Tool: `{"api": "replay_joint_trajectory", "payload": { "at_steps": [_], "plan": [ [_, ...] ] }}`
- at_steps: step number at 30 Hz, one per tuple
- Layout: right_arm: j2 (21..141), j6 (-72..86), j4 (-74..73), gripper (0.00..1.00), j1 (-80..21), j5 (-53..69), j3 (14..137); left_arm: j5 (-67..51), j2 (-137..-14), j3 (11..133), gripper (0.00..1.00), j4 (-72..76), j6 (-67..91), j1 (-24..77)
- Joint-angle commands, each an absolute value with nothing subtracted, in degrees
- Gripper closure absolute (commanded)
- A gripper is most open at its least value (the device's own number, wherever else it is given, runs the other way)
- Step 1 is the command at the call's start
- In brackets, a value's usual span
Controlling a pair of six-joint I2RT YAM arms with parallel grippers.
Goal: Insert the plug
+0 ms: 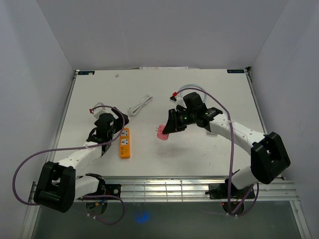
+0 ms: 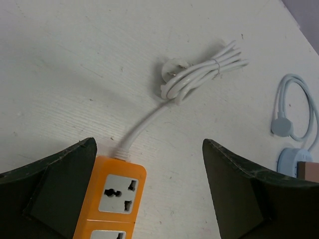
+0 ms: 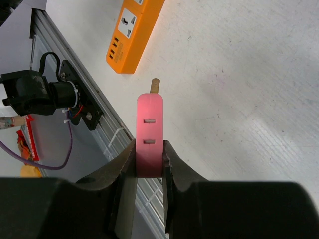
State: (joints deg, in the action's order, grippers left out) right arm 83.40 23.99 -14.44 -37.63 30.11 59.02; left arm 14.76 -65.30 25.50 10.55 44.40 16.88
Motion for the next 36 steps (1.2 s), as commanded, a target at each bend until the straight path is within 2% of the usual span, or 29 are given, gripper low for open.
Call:
{"api": "replay_joint_trajectory", "payload": {
  "at_steps": [1, 9, 14, 17, 23, 30, 33, 36],
  "plan": [
    [85.2, 25.9, -17.2, 0.92, -37.9, 33.1, 62.8, 16.6, -68.8, 28.3, 0.02, 8.3, 45.1, 15.1],
    [91.1, 23.8, -31.3, 0.92, -38.1, 30.5, 72.7, 9.9, -78.0, 29.3, 0.02, 10.8, 47.5, 14.3],
    [91.1, 24.3, -33.6, 0.92, -38.2, 27.3, 73.0, 3.6, -79.8, 25.8, 0.04, 16.2, 51.6, 14.9],
    [90.5, 25.0, -34.9, 0.92, -38.1, 23.0, 73.2, 6.7, -78.8, 23.5, 0.05, 17.2, 56.7, 17.6],
    [91.3, 26.2, -40.1, 0.92, -38.1, 20.7, 74.8, 17.4, -74.6, 21.0, 0.08, 17.8, 64.5, 31.3],
    [91.8, 26.3, -42.9, 0.92, -37.4, 22.1, 75.7, 22.0, -80.8, 24.2, 0.11, 17.8, 71.8, 42.6],
    [94.1, 24.8, -45.3, 0.92, -37.3, 24.8, 77.9, 22.9, -83.0, 27.0, 0.1, 16.1, 71.7, 43.2],
    [98.4, 19.7, -52.0, 0.92, -37.2, 28.6, 82.8, 25.7, -78.9, 26.2, 0.06, 15.0, 70.7, 42.8]
  ]
}}
